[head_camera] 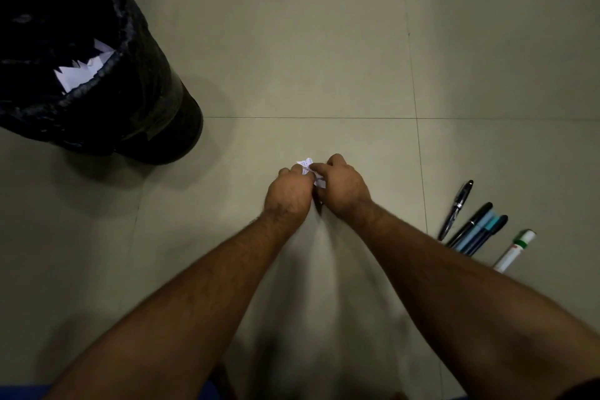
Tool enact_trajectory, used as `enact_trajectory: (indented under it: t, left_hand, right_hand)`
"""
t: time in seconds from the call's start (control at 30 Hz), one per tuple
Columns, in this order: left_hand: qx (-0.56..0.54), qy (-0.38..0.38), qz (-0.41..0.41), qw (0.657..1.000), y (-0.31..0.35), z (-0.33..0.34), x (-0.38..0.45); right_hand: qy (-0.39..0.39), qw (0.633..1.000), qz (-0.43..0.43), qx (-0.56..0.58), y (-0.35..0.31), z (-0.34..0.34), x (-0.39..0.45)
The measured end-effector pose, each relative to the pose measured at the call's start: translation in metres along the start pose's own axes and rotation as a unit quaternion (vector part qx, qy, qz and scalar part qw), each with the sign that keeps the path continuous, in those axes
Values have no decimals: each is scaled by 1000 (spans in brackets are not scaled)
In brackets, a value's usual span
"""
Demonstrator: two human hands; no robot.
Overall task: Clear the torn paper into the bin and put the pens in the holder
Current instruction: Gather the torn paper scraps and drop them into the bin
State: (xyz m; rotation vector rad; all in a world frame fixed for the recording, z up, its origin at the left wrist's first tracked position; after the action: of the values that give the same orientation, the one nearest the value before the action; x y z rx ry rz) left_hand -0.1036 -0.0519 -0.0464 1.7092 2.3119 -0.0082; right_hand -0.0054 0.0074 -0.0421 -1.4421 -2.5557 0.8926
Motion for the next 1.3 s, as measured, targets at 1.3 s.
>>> enact_trajectory:
  t: [1.3]
  left_hand:
    - [-349,347,-321,809,-249,-327,-20]
  right_hand:
    - [83,913,44,398,-378,-85,93]
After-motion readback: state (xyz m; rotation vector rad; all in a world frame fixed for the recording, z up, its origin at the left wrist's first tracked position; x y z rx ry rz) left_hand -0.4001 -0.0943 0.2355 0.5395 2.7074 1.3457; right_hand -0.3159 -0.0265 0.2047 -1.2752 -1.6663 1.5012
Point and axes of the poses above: each hand's wrist, its own x-axis towards the middle knuckle, its own z-axis out of the palm, y = z × x, the point moved 4 cm from there along x, towards the middle knuckle, and after that the axes turned 5 degrees about y, right-handed, at the moved point
